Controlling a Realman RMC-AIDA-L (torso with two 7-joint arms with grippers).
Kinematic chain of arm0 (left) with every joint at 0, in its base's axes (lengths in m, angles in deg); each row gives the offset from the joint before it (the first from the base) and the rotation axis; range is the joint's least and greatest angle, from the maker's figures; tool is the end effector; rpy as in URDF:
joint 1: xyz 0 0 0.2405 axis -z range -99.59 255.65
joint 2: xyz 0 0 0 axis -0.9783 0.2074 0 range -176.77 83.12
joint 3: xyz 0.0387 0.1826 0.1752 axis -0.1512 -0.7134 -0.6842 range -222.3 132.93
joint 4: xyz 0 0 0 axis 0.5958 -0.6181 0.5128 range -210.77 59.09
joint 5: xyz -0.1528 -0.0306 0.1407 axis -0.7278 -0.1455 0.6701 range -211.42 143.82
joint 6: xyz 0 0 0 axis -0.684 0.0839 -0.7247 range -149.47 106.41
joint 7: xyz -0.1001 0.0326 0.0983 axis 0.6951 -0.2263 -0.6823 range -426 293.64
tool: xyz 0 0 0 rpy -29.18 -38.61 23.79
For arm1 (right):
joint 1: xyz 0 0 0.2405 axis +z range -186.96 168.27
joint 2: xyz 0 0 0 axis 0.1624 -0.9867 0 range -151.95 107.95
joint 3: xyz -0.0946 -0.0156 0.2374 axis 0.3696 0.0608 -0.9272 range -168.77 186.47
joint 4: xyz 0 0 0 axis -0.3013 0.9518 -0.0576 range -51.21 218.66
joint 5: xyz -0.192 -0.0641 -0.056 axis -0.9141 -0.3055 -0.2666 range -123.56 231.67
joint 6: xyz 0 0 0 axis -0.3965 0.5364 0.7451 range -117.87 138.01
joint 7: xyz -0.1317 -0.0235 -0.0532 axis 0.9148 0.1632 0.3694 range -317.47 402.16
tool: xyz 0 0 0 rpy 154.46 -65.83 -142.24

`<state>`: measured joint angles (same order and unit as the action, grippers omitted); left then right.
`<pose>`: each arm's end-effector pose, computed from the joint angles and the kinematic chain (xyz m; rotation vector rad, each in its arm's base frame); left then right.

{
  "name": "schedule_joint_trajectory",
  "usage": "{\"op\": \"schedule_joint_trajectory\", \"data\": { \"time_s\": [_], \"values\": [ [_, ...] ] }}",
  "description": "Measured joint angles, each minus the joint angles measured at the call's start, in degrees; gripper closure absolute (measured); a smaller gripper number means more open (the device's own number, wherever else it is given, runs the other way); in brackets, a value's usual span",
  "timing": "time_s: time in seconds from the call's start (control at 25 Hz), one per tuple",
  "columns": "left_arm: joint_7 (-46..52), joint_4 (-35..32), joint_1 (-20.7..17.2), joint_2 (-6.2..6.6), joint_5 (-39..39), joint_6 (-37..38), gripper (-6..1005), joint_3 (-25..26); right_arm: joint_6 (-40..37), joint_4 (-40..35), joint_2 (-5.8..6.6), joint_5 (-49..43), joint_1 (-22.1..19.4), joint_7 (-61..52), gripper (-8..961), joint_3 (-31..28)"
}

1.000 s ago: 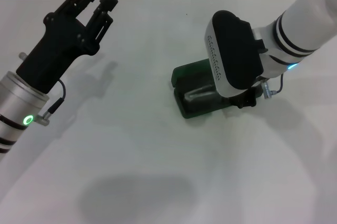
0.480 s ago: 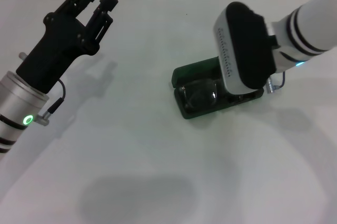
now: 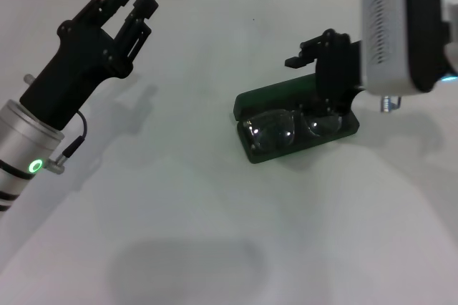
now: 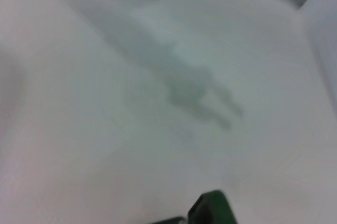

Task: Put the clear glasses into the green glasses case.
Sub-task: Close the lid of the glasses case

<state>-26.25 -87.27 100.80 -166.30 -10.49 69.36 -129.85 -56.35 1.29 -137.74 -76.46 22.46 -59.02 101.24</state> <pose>-0.2609 0.2993 -0.0097 -1.9257 -0.4488 -1.3560 0.1155 0.3653 -0.0228 -2.7176 -0.4430 -0.2001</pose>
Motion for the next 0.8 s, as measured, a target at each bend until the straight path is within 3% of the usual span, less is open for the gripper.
{"op": "schedule_joint_trajectory", "data": {
  "time_s": [0.4, 0.48, 0.68, 0.8],
  "values": [
    [6.8, 0.0, -0.1, 0.92, 0.33, -4.38, 490, -0.37, -5.93, -2.7, 0.13, 15.82, -11.27, 9.18, 369, -8.34],
    [13.35, -0.03, 0.59, 1.88, 0.41, -9.37, 490, -0.63, -9.32, 0.7, 0.18, 21.35, -12.94, 13.44, 369, -10.85],
    [18.74, -0.72, 2.78, 2.24, 1.64, -18.73, 489, -0.66, -20.02, 17.2, 0.29, 32.32, -13.5, 26.42, 369, -18.92],
    [22.75, -0.88, 6.31, 2.72, 5.51, -24.73, 377, -0.66, -23.59, 28.67, 0.25, 34.32, -12.4, 34.92, 369, -22.73]
  ]
}}
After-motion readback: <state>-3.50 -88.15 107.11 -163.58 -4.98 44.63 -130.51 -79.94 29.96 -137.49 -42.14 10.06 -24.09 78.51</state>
